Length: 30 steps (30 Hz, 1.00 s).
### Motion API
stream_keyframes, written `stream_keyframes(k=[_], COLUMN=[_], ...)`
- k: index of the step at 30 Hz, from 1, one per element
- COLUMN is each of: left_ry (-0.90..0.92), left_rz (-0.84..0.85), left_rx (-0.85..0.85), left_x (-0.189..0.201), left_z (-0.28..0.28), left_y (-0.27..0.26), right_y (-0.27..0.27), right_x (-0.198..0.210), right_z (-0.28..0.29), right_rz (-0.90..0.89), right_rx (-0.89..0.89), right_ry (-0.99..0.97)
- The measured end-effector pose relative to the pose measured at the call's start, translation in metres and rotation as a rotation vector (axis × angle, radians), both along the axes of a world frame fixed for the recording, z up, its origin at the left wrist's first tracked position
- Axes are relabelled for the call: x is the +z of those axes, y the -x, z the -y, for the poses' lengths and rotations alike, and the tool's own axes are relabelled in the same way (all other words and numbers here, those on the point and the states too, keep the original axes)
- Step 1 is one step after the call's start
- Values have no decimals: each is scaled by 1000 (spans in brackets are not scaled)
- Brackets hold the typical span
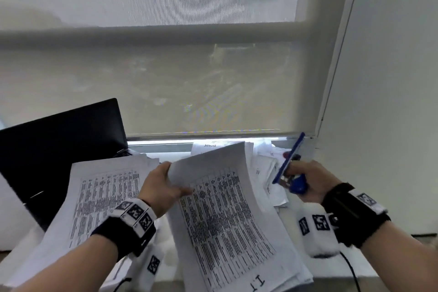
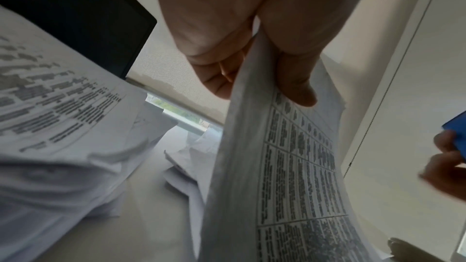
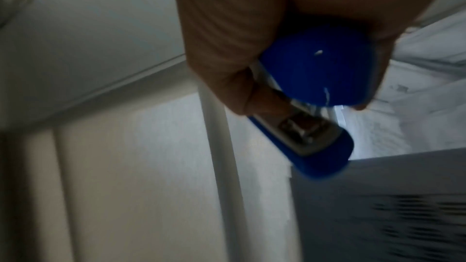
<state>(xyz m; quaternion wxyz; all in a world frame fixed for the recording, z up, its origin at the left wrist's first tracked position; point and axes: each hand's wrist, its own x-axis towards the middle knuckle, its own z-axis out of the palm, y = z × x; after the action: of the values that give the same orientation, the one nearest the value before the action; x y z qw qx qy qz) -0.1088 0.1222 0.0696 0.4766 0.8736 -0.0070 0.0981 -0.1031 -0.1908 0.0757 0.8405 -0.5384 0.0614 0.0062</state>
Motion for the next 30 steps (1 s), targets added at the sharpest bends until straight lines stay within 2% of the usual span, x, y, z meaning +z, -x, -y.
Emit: stream_keyframes(k=[4,7,10,12,14,16,19,21,26,30], left_ry=[58,92,156,312,495,580,532,480,344,316], left_rz=[55,80,160,200,166,154,289,361,344,350], left_rx=[-60,-113,-81,-19,0,2,34,20,-4,24], left_x=[22,34,45,50,52,57,67,71,50,47], left_z=[4,2,3,6,10,20,46,63,77,75], left_y=[21,31,39,43,45,46,46,50,53,51], right_y=[39,50,52,54,57,63,75,84,103,102], right_x=[7,7,15,28,41,54,69,68,38,33], right_z=[-23,-36,-42,-42,-39,-35,-36,-38,-34,-32], right_rz=[144,157,175,201,258,343,469,484,370,342], right_rx=[194,314,234,108,-11,-104,-177,-178,-153,-189], right_ry=[448,619,661,674,666,681,698,683,693,660])
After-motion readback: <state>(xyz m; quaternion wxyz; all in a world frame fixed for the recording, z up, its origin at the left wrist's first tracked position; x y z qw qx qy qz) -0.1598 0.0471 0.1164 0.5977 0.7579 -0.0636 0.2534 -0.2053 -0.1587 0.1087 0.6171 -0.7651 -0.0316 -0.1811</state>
